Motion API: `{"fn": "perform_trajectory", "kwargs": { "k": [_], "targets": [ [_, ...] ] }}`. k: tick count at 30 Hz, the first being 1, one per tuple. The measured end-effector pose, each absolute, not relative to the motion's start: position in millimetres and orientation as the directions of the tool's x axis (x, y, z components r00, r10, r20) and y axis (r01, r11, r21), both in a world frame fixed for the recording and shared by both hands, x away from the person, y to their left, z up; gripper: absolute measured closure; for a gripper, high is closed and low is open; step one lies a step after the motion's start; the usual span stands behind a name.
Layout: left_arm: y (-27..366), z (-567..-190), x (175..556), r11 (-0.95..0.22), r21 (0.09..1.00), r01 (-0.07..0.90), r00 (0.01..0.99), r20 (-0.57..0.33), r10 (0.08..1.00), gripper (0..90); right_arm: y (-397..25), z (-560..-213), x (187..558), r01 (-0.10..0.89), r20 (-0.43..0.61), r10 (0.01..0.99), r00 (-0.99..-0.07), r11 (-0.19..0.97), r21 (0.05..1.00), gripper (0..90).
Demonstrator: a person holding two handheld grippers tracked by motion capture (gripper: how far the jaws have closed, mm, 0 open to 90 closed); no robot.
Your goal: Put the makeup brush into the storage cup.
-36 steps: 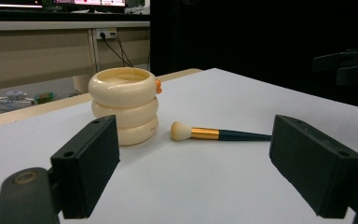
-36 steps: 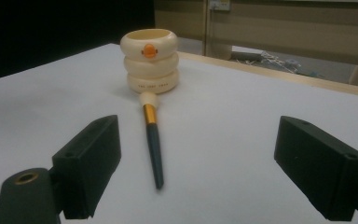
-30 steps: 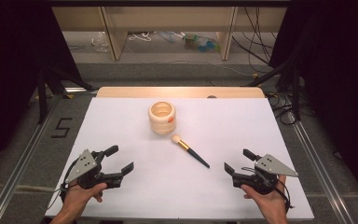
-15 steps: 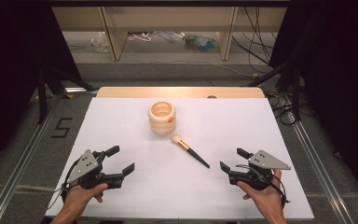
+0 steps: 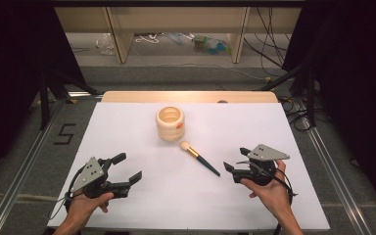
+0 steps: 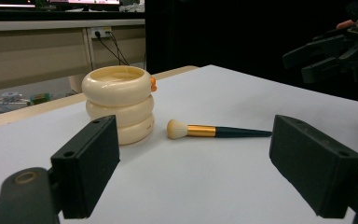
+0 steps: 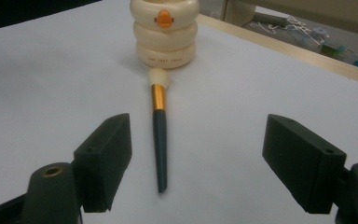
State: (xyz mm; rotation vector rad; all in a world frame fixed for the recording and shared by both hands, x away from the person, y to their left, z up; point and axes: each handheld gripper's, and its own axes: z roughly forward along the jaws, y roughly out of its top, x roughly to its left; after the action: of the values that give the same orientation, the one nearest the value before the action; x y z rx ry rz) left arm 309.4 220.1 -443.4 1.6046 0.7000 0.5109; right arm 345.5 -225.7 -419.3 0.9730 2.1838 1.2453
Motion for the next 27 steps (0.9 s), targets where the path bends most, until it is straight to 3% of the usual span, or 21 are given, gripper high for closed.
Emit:
{"fn": "perform_trajectory", "kwargs": {
  "k": [27],
  "targets": [
    [221, -444, 309, -0.065, 0.986, 0.153, 0.713, -0.064, 0.698, 16.0, -190, -393, 404, 0.423, -0.043, 0.700, -0.713, 0.478, 0.770, 21.0]
  ]
}}
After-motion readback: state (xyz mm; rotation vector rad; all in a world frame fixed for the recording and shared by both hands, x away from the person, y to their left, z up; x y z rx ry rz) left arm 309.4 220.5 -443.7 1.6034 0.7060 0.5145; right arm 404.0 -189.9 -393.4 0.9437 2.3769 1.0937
